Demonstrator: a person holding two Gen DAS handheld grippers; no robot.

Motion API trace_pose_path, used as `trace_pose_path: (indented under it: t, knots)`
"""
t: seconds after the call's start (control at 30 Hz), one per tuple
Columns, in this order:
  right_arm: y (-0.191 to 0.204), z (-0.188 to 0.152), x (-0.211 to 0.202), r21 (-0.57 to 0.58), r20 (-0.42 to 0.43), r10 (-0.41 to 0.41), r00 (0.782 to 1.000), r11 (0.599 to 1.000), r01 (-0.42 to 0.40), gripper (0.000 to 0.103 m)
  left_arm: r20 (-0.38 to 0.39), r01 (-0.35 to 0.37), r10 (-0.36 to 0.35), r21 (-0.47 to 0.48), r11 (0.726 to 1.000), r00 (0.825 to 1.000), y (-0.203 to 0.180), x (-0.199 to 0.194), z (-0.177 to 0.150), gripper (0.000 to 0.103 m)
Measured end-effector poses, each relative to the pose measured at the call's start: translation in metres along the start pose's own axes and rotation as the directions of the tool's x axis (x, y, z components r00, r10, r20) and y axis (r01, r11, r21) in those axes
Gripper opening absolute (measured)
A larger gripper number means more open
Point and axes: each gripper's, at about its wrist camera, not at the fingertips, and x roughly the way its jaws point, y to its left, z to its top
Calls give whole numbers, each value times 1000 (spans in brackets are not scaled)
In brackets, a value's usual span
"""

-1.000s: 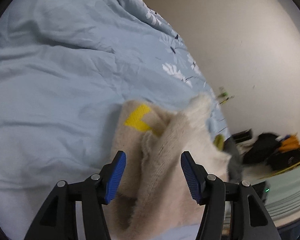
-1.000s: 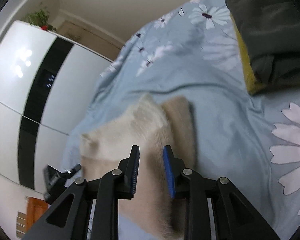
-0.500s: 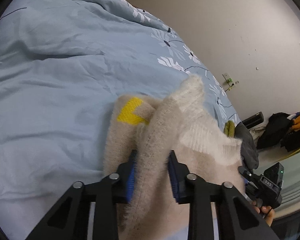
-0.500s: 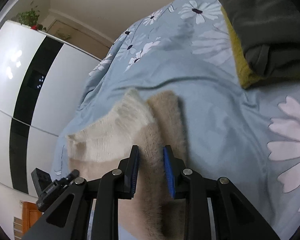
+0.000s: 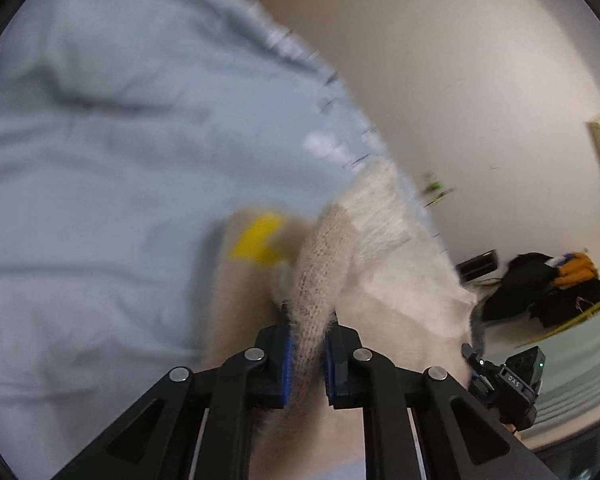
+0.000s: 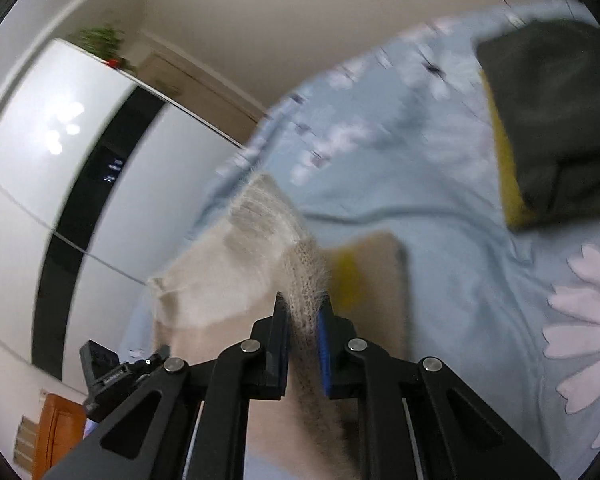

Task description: Fold clothes

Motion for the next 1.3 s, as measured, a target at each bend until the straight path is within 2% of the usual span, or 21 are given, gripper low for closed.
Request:
trace_pose_path:
  t: [0.1,0.17,0.37,0.4,0.47,0.53,0.57,0.6,0.67,0.8,0.9,1.0,1.1,1.13,1.23,1.3]
  knots:
    - [-17,-8,16,59,-35,-28,999,998,30,12,-3,41,-41,-46,998,999,14,4,-2,13]
    - [-20,-8,17,77,-31,-11,999,997,13,12,-17,39,-39,-18,999,999,11,4,1,13]
    - [-3,-2,15,-20,-49,-46,998,999,45,14,-38,62,-61,26,998,997,6,0,6,15]
    - [-3,-2,15,-22,-51,-39,998,999,38,15,-38,60,-59,26,998,998,8,-2,6,18]
    - [-6,-3,13,-11,-53,-17,998,1000,17,15,-34,44,-43,31,999,998,11,-4,5,31]
    - [-10,-4,11,-5,-53,-2,999,1000,2,15,-29,20,-19,33,999,999,14,-4,6,57]
    - [-11,-5,10,-4,-54,2,999,1000,-3,16,-28,3,-2,27,1000,1000,16,-3,7,63]
    - [-11,-5,10,-6,-55,2,998,1000,-3,16,-28,-9,10,18,1000,1000,19,-3,8,66]
    - [-11,-6,10,-8,-55,0,998,1000,0,16,-44,11,-11,-5,1000,999,25,3,9,68]
    - [-13,-6,9,1,-54,1,999,1000,0,16,-103,108,-117,-91,990,988,42,23,9,74]
    - [-13,-7,9,2,-56,1,998,1000,-1,16,-108,174,-192,-158,972,975,53,33,7,78]
    - [-14,-7,8,4,-60,2,998,1000,-2,16,-98,202,-221,-172,964,970,54,36,5,79]
    - [-16,-7,9,15,-59,3,998,1000,-3,16,-102,197,-212,-133,971,972,45,33,3,76]
    - [-16,-7,10,18,-58,4,998,1000,-3,16,-104,196,-208,-120,973,973,42,33,3,66]
    - [-16,-8,10,24,-53,4,999,1000,-3,17,-96,158,-164,-72,985,982,32,28,2,49]
    - [-16,-8,9,22,-53,4,999,1000,-3,17,-68,153,-157,-67,986,985,27,21,2,41]
